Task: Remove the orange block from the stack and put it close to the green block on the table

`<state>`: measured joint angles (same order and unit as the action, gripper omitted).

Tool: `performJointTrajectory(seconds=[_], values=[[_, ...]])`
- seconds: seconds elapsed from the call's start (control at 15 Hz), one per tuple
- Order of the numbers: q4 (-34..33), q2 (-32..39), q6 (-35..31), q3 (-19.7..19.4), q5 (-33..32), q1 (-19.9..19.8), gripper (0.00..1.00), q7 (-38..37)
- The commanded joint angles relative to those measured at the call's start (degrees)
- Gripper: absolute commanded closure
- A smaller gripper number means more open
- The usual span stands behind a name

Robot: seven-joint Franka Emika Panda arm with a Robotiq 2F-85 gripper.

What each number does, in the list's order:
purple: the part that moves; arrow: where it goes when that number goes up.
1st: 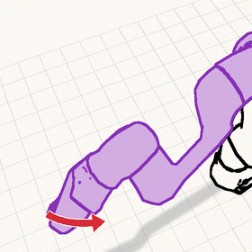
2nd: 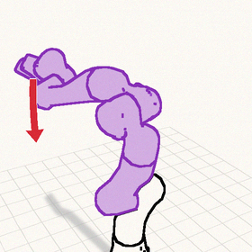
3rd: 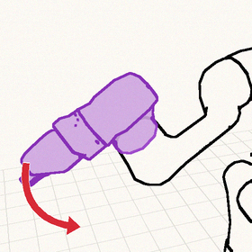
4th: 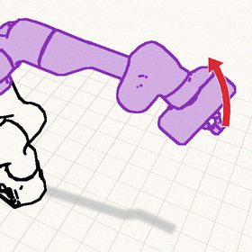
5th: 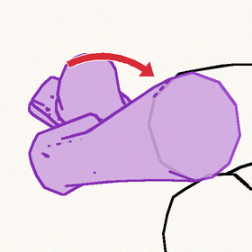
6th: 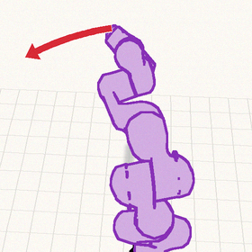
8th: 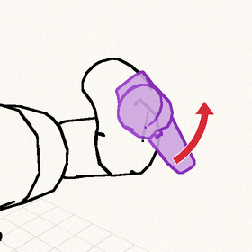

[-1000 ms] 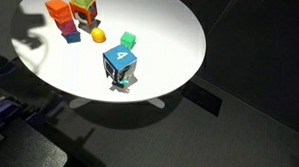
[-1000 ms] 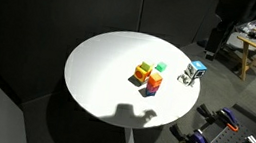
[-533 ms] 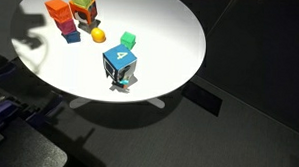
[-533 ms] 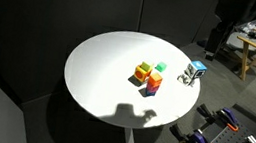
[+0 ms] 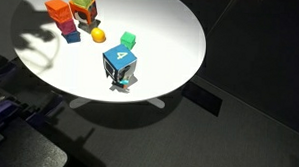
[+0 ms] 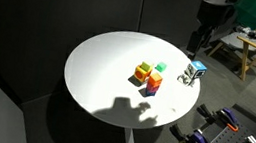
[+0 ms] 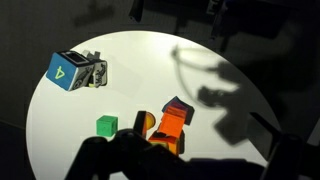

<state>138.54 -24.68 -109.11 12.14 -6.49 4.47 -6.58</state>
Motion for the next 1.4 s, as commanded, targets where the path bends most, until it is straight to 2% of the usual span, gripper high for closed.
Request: performJointTrajectory(seconds=[0.0,0.6,1.33], values=[[0.0,3.5,-5.6,-1.3,-1.9,-0.4,0.0,-2.5],[1.6,10.8,-18.5,-5.1,-2.0,-3.7,0.0,-7.4],[1.1,20.2,-26.3,-6.8,-4.4,-3.9,0.0,-6.5]])
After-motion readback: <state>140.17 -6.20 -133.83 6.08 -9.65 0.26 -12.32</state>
